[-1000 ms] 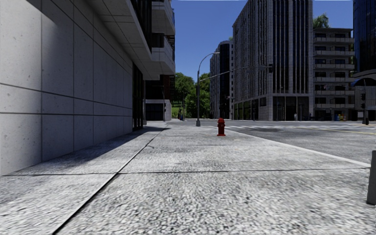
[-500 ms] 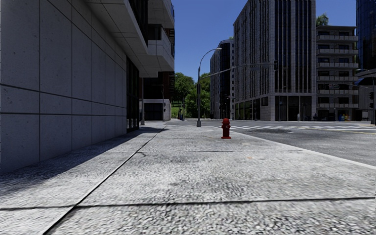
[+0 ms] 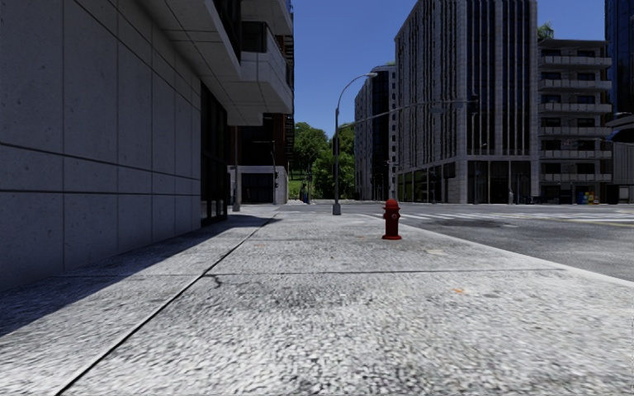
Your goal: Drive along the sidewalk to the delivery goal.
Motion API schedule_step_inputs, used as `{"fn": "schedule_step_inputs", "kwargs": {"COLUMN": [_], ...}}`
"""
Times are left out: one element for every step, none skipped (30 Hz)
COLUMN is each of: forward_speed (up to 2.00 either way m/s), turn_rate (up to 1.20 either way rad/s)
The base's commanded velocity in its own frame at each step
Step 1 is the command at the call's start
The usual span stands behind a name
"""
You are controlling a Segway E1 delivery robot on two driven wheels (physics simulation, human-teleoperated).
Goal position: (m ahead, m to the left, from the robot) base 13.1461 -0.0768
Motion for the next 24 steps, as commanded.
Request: {"fn": "schedule_step_inputs", "kwargs": {"forward_speed": [2.0,2.0,2.0,2.0,2.0,2.0,2.0,2.0,2.0,2.0,2.0,2.0,2.0,2.0,2.0,2.0,2.0,2.0,2.0,2.0,2.0,2.0,2.0,2.0], "turn_rate": [0.0,0.0,0.0,0.0,0.0,0.0,0.0,0.0,0.0,0.0,0.0,0.0,0.0,0.0,0.0,0.0,0.0,0.0,0.0,0.0,0.0,0.0,0.0,0.0]}}
